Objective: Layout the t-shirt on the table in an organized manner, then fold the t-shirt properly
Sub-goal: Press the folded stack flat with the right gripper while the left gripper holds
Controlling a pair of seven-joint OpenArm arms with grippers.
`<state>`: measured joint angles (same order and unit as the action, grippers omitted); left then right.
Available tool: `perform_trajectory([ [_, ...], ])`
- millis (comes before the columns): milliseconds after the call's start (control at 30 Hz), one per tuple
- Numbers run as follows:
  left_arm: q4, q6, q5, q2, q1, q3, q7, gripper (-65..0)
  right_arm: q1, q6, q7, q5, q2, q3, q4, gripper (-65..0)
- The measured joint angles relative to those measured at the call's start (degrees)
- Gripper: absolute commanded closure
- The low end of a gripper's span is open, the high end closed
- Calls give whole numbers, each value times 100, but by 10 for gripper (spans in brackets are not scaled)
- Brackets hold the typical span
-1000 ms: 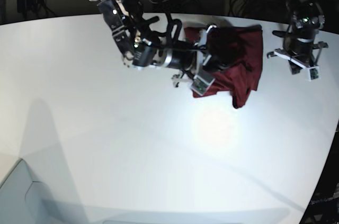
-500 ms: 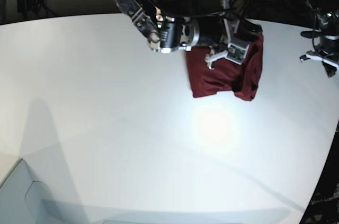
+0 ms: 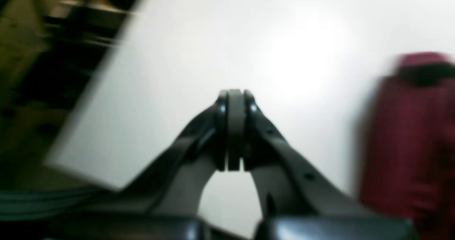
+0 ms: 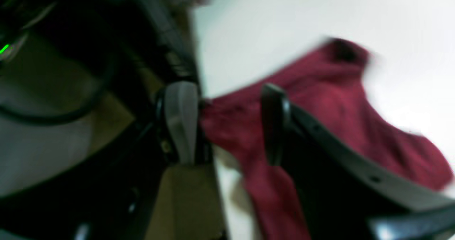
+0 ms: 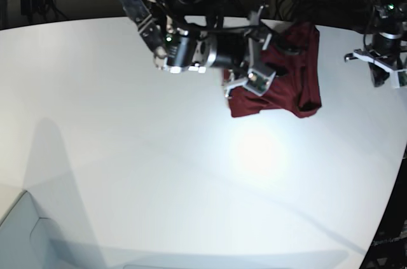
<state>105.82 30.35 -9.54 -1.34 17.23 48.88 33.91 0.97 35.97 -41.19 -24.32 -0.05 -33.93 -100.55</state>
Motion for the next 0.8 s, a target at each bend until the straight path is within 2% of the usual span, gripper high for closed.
perform_trajectory([
  [67,227,94,-396,109,-35,-107,326,-5,61,0,28,4,83,424,0,-300],
  [133,420,160,-778,186,-79,-227,905,-2,136,-2,7,11,138,903,2,-281],
  [267,546,162,-1596,227,-81,-531,1611,-1,251,-2,9,-2,127,1711,4,-165],
  [367,522,133,-1714,214,-116,-863,1733,-1,326,-2,-7,37,127,1974,4,-77],
  [467,173,136,-1611,214,-160,-1189,1613,-1,466,0,-7,26,129,2006,4,0],
  [600,-356,120,-1191,201,-280,-1357,1644,-1,575,0,-11,7,101,1937,4,0],
  [800,-1045,140,-968,22,-538,-1200,1606,-1,433,2,-35,0,15,1167,28,0],
])
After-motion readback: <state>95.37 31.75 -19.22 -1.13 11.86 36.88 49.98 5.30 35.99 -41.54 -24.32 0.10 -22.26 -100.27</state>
